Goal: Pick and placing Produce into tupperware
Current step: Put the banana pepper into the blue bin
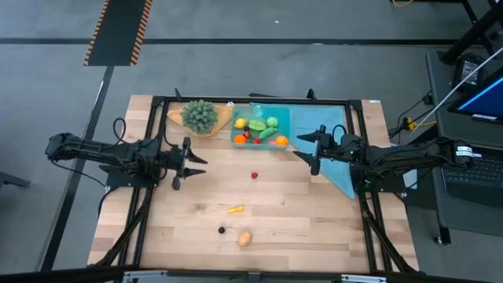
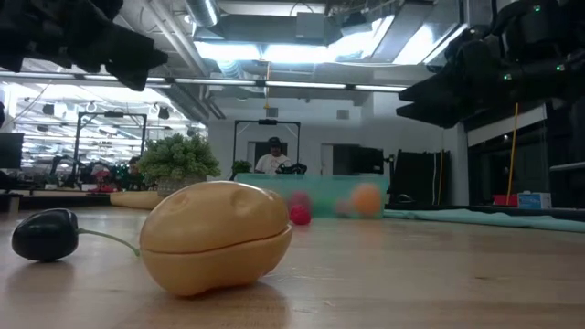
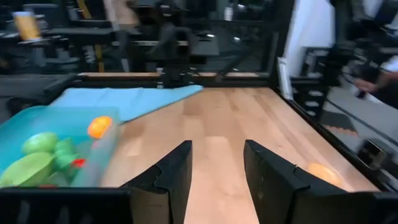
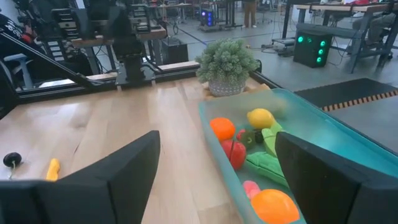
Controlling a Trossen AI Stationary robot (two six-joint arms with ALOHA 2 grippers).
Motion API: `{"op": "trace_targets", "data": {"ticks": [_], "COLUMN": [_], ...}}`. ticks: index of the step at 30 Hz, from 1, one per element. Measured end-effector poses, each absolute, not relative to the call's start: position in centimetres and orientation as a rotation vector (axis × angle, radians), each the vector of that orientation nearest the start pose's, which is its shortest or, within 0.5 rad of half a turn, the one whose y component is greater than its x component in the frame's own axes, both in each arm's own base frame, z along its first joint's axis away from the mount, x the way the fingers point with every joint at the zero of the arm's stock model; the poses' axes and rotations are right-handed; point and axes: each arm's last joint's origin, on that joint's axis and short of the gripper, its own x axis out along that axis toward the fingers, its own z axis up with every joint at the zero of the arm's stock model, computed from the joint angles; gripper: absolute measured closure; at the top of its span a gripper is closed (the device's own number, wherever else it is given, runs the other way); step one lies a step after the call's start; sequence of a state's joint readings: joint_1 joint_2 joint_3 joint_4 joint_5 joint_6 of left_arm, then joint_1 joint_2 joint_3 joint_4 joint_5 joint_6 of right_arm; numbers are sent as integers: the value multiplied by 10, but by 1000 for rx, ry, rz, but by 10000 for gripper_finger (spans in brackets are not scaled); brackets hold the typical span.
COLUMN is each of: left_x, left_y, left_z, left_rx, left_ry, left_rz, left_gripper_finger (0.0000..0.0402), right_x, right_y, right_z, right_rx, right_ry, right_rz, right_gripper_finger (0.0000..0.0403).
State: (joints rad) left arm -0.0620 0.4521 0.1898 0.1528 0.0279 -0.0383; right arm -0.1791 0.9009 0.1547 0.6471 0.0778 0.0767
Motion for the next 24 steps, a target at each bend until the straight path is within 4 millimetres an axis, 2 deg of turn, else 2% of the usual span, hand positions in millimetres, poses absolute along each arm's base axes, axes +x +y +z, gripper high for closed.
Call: {"op": "trace_targets", "data": {"ticks": [5, 12, 15, 20, 24], "left_x": [129, 129, 132, 144, 160], "left_y": [-22, -43, -50, -67, -83], "left_z": [204, 199, 203, 219, 224], "left_rx": [-9, 20, 18, 28, 52], "left_ry": [96, 131, 146, 171, 248], "left_rz": [-147, -116, -95, -137, -101], "left_gripper_finger": [264, 264, 264, 264, 264], "right_x": [169, 169, 169, 169, 169], "right_y": [-33, -33, -33, -33, -33], "right_z": [176, 174, 174, 174, 174], "right_rx": [95, 111, 111, 111, 111], "right_ry": [118, 136, 135, 134, 134], "right_rz": [-262, -264, -264, -264, -264], "right_gripper_finger": [83, 83, 83, 83, 83]}}
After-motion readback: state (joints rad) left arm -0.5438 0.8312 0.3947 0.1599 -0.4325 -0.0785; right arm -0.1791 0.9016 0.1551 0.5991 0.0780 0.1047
